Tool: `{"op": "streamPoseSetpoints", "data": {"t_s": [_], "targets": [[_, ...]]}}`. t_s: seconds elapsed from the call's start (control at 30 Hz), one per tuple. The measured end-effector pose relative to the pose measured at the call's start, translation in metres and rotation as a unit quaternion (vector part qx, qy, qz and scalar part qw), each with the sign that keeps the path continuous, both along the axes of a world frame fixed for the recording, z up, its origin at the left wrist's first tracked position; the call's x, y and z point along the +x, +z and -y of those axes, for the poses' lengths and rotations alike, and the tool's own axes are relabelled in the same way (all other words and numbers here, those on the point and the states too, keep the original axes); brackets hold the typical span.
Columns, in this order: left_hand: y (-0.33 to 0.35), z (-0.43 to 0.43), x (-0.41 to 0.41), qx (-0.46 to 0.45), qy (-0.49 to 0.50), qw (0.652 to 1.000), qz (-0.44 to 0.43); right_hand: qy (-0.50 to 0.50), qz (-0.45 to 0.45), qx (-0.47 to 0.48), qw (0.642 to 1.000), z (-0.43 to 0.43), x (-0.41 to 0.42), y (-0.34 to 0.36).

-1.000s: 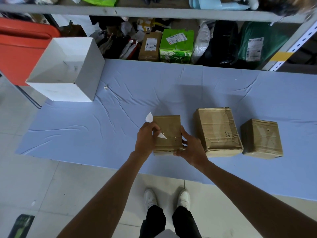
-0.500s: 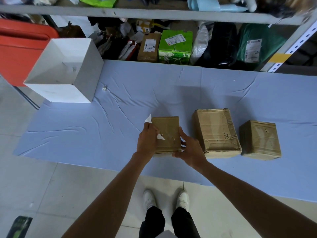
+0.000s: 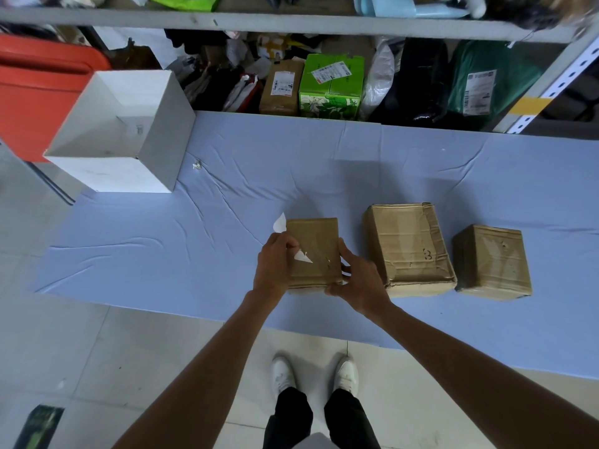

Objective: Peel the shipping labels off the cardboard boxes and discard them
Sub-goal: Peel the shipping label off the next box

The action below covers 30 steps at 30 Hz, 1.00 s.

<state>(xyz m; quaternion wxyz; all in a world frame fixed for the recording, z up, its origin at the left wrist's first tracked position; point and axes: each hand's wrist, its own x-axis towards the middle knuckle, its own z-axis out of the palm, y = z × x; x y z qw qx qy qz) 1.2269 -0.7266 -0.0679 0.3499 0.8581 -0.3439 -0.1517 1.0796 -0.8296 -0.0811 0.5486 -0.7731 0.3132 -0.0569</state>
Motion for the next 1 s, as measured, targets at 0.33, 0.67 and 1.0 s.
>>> {"op": "streamPoseSetpoints", "data": {"t_s": [0.33,0.67,1.0], "targets": [[-0.001,0.006,-0.002,0.107,-0.047,0.993,0.031,-0.003,-0.004,0.007,1.000,0.000,0.000,-0.003],[0.004,-0.006,-0.005,-0.063,0.053,0.991,-0.109,-0.004,0.019,-0.001,1.000,0.000,-0.001,0.004],[-0.018,-0.019,-0.010,-0.163,0.039,0.967,-0.192,-0.004,0.006,0.001,1.000,-0.003,-0.001,0.002]]}}
